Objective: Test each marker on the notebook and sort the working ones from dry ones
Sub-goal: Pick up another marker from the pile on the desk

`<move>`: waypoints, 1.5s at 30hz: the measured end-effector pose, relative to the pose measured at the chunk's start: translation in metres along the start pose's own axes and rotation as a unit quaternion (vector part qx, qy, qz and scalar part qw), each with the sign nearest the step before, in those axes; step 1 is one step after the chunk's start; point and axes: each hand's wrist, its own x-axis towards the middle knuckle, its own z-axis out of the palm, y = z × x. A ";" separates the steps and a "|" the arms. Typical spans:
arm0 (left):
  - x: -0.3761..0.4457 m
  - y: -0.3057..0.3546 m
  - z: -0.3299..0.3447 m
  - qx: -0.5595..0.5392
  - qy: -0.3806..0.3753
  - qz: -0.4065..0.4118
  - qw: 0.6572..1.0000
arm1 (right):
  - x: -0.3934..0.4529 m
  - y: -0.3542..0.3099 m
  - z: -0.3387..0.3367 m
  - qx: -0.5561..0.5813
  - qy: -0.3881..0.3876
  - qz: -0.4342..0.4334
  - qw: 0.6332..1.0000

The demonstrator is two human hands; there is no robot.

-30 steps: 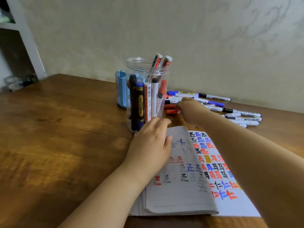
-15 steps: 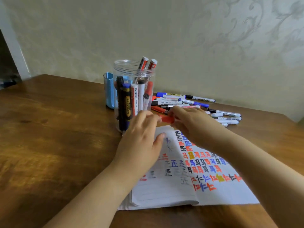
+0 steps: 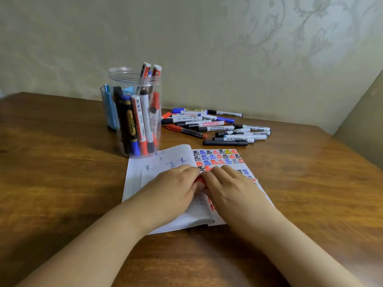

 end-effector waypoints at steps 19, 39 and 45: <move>0.000 -0.006 -0.006 -0.083 -0.017 -0.040 0.996 | -0.002 0.004 -0.015 0.120 -0.092 0.108 0.983; -0.001 -0.002 -0.005 -0.125 0.060 -0.011 0.990 | -0.049 0.043 -0.030 0.773 0.040 0.330 0.541; -0.001 -0.002 0.000 -0.111 0.059 0.003 0.992 | -0.049 0.035 -0.021 0.574 0.044 0.380 0.724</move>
